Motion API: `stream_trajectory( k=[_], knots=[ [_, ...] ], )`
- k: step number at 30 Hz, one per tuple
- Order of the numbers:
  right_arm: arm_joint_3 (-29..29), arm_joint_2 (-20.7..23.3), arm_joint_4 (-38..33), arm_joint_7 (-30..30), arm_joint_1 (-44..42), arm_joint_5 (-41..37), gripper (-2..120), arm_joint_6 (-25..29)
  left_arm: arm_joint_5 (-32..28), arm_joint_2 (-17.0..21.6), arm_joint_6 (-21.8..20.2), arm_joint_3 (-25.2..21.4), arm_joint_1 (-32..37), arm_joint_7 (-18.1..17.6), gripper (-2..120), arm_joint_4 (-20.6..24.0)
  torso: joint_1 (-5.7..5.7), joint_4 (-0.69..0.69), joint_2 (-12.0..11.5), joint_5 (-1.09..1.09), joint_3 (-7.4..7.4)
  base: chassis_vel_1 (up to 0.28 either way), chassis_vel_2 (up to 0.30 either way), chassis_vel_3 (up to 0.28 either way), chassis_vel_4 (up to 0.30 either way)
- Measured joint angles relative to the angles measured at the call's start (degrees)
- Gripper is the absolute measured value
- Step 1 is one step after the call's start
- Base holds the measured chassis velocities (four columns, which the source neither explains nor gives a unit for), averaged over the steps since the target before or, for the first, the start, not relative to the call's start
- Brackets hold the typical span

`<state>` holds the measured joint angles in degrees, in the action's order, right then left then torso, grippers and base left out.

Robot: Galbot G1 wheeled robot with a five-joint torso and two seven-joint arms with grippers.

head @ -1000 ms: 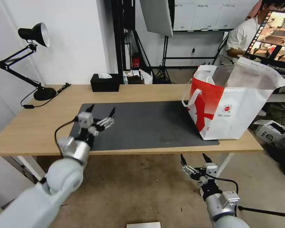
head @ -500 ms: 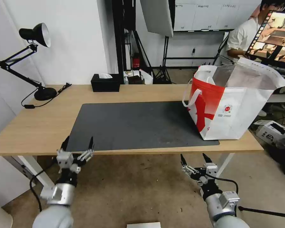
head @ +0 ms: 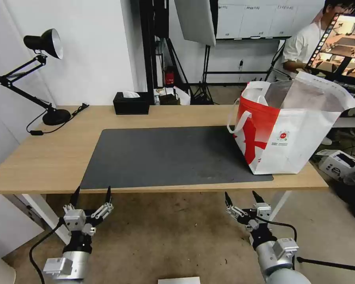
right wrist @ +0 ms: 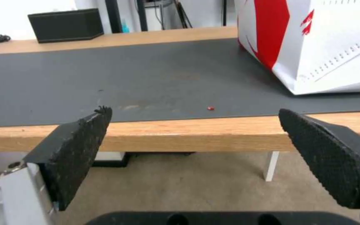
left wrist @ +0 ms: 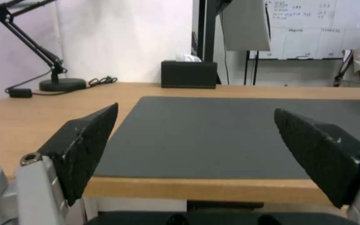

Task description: Pick up the trash from the table and place it into the takeout bag.

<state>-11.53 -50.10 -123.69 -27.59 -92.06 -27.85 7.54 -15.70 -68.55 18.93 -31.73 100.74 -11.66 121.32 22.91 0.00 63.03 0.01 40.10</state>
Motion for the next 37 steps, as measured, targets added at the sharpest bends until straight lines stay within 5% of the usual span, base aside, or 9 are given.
stream_trajectory(
  k=[37],
  knots=[
    [0.0,0.0,0.0,0.0,0.0,0.0,100,0.0,1.29,-2.04,0.71,1.09,1.94,1.02,100,-0.64,0.01,0.0,-0.01,-0.01,0.0,0.0,0.0,0.0,0.0]
  ],
)
